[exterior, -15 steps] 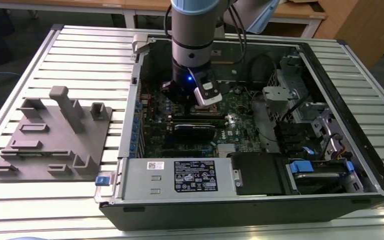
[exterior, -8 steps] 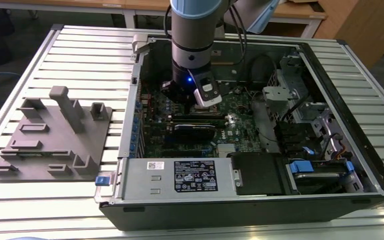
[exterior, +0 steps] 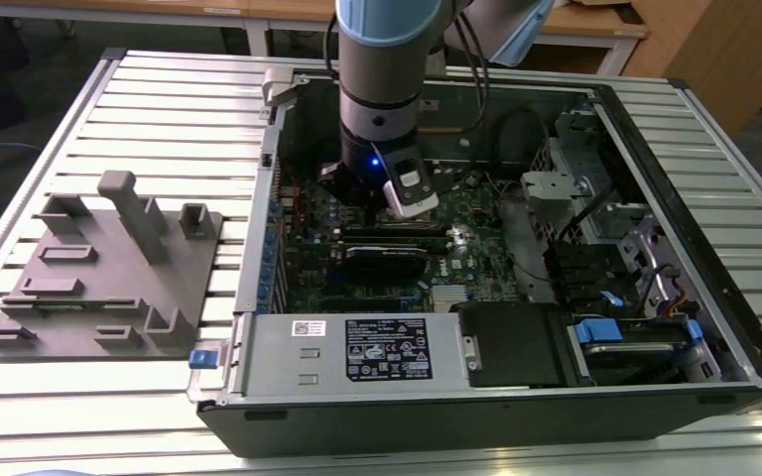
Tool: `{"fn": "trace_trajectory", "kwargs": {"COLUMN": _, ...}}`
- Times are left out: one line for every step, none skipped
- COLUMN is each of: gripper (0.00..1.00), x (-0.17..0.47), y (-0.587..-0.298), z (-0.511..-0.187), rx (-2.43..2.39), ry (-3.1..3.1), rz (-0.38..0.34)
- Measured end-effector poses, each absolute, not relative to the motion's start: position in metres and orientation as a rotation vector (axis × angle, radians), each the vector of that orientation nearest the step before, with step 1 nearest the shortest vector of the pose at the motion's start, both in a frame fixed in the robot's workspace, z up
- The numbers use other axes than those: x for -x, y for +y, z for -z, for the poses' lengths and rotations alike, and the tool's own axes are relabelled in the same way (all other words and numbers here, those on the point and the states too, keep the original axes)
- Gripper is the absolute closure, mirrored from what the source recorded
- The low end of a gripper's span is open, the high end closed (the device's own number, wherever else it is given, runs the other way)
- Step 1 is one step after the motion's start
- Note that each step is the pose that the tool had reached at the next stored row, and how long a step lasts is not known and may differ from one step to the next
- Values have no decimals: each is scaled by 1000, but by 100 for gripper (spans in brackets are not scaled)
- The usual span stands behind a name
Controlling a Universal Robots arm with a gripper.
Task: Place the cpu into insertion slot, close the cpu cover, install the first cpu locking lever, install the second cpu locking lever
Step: 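Install the second cpu locking lever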
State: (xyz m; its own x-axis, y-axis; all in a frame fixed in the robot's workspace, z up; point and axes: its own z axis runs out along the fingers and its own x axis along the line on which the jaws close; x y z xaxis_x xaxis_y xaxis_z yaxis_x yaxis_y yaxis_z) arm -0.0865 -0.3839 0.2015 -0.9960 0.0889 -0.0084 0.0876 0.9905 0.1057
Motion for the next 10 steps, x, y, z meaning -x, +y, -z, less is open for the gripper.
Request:
{"fn": "trace_trajectory", "kwargs": {"gripper": 90, "x": 87, "y": -384, "z": -201, "rx": -138, "ry": 3121, "rz": -168}}
{"fn": "trace_trajectory", "kwargs": {"gripper": 90, "x": 87, "y": -384, "z": -201, "rx": -138, "ry": 3121, "rz": -171}}
{"fn": "trace_trajectory", "kwargs": {"gripper": 90, "x": 87, "y": -384, "z": -201, "rx": -138, "ry": 3121, "rz": -174}}
{"fn": "trace_trajectory", "kwargs": {"gripper": 90, "x": 87, "y": -384, "z": -201, "rx": -139, "ry": 3121, "rz": -177}}
{"fn": "trace_trajectory", "kwargs": {"gripper": 90, "x": 88, "y": -385, "z": -201, "rx": -139, "ry": 3121, "rz": -180}}
{"fn": "trace_trajectory", "kwargs": {"gripper": 90, "x": 88, "y": -385, "z": -200, "rx": -139, "ry": 3120, "rz": -184}}
{"fn": "trace_trajectory", "kwargs": {"gripper": 90, "x": 88, "y": -385, "z": -200, "rx": -139, "ry": 3120, "rz": -187}}
{"fn": "trace_trajectory", "kwargs": {"gripper": 90, "x": 88, "y": -385, "z": -200, "rx": -138, "ry": 3120, "rz": -189}}
{"fn": "trace_trajectory", "kwargs": {"gripper": 90, "x": 88, "y": -386, "z": -200, "rx": -138, "ry": 3120, "rz": -190}}
{"fn": "trace_trajectory", "kwargs": {"gripper": 90, "x": 88, "y": -386, "z": -199, "rx": -139, "ry": 3120, "rz": -191}}
